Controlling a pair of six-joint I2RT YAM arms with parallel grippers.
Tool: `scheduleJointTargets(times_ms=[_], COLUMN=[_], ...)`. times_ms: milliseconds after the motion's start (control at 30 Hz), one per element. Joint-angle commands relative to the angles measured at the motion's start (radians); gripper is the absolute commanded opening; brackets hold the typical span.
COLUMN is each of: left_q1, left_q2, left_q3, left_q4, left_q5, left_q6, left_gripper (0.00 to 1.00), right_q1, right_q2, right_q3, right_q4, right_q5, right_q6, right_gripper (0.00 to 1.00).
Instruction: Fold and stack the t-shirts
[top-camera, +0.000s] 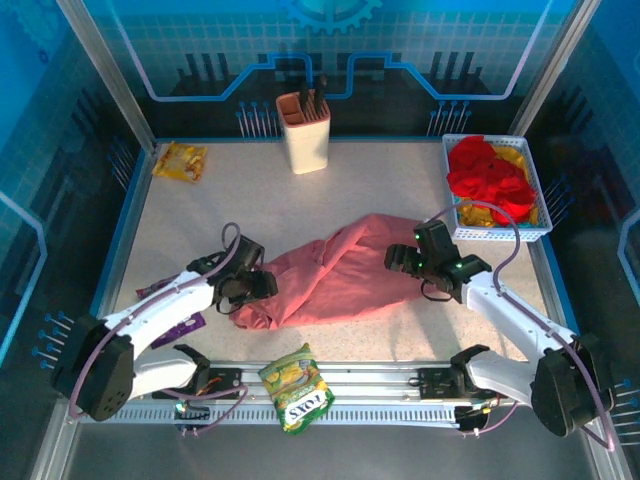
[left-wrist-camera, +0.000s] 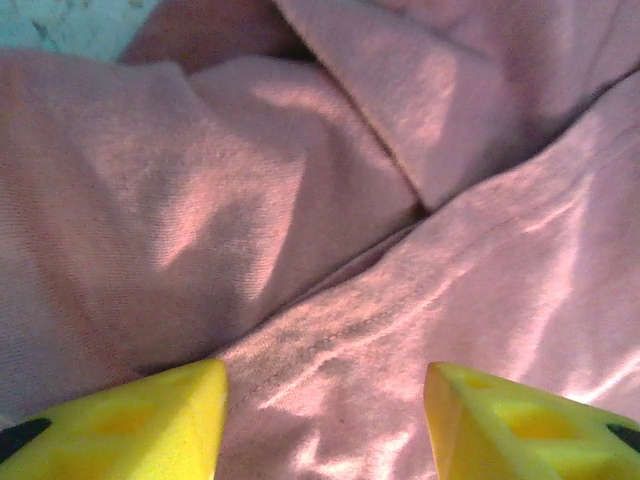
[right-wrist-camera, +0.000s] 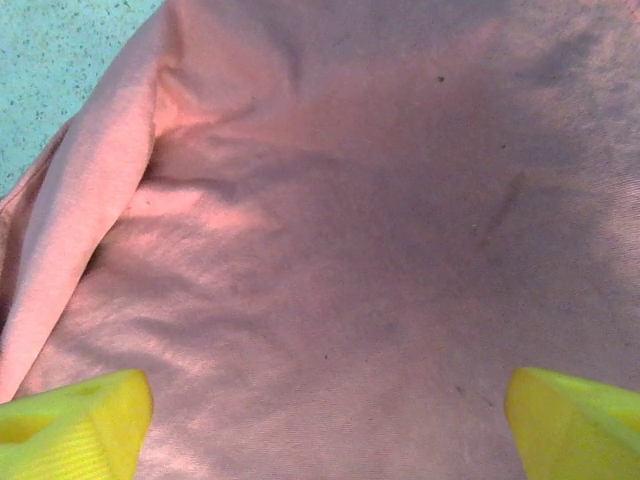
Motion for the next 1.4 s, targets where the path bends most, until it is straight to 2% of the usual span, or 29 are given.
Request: scheduleJointTargets(times_ms=[0,167,433,1033,1233,1367], left_q1=[0.01,0.017,0.051,0.061,0.06,0.061], left_q2=[-0.054,-0.093,-0.095,-0.051,-0.071,-0.094], left_q3=[0.073,0.134,0.022,-0.073,-0.062,-0.032], left_q4=[-0.078,-0.179,-0.156,-0.02,-0.053,-0.146], left_q5=[-0.03,-0.075,-0.128,-0.056,-0.044,-0.078], left_q6=[0.01,0.021,0.009,-0.019,-0.02,-0.004], left_gripper=[0.58,0.57,0.48,0.47,0.42,0.42], right_q1=[0.002,0.002,0.002,0.002,0.001,0.002], right_q2=[0.02,-0.002,-0.021,-0.025,-0.03,-0.03], right_q3=[0.003,0.0,-0.006,-0.016,-0.021,-0.022], right_q4=[0.014,0.008,-0.003,0.0,0.0,-0.001], right_q5=[-0.017,-0.007,-0.005,-0.016,-0.014,-0.016], right_q6=[0.003,0.001,-0.003,-0.002,-0.002,-0.002], right_gripper=[0.92,0.92,0.92,0.91,0.91,0.91])
